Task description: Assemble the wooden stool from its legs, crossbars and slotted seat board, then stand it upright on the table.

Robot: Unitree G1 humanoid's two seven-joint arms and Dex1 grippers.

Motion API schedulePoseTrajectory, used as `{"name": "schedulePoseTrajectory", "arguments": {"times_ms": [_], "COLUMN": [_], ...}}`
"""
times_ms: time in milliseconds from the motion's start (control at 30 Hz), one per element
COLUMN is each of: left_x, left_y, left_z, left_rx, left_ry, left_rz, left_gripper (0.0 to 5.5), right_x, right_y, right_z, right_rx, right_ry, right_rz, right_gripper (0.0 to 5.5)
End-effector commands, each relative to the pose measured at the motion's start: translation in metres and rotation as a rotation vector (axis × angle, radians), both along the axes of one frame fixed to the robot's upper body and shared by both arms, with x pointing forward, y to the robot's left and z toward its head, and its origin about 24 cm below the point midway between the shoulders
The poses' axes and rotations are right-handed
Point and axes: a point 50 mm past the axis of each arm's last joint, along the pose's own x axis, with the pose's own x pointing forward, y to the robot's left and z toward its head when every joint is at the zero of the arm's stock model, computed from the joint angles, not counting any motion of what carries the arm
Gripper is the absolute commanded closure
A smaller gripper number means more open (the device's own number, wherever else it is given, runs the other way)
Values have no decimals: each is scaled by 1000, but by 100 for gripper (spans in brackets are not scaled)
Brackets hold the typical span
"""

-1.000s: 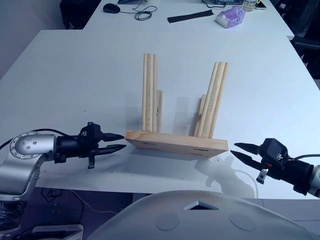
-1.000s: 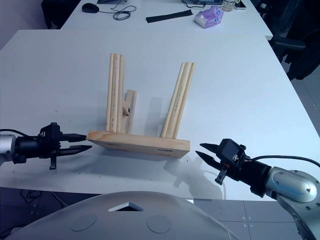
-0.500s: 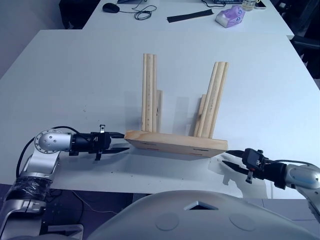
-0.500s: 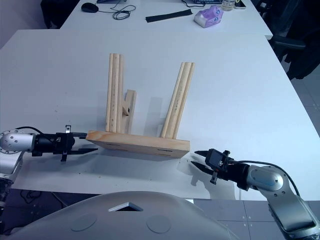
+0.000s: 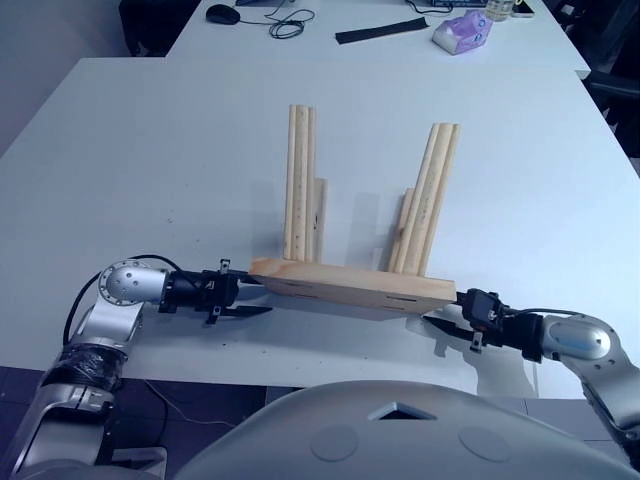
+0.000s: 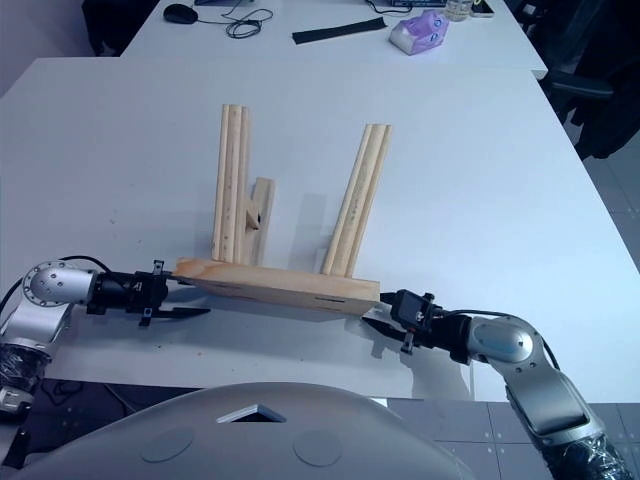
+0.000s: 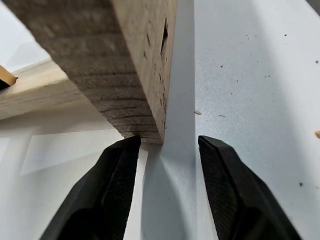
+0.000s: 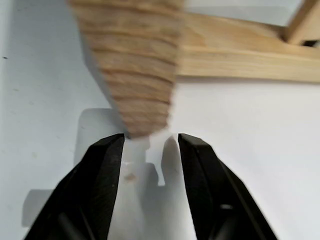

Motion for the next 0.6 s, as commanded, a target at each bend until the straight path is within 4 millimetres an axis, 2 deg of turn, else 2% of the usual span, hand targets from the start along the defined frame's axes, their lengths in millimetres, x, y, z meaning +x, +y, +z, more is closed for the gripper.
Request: {"name": "schedulePoseTrajectory", "arguments": {"times_ms": [33,233,300,333,600], "left_x": [2,2,2,3,6], "left_y": [-8,-11,-12,-12,-14], "left_z": [-4,-8,-9,-8,-10], "left_rx": [-1,2,-2,-4,-4], "left_ry": [-9,0,1,-5,-19], "left_rz": [-37,-60,-60,-57,-56], "left_gripper": [335,335,332,353,353], "right_x": [2,5,5,4,1], "right_y": [2,1,1,-1,-7], "right_z": [-2,-3,-3,-3,-5], "right_rx": [-1,1,0,-4,-29], "right_ry": [-3,-3,0,1,7], "right_rz": [26,29,30,29,28], "right_gripper": [350,350,375,378,378]}}
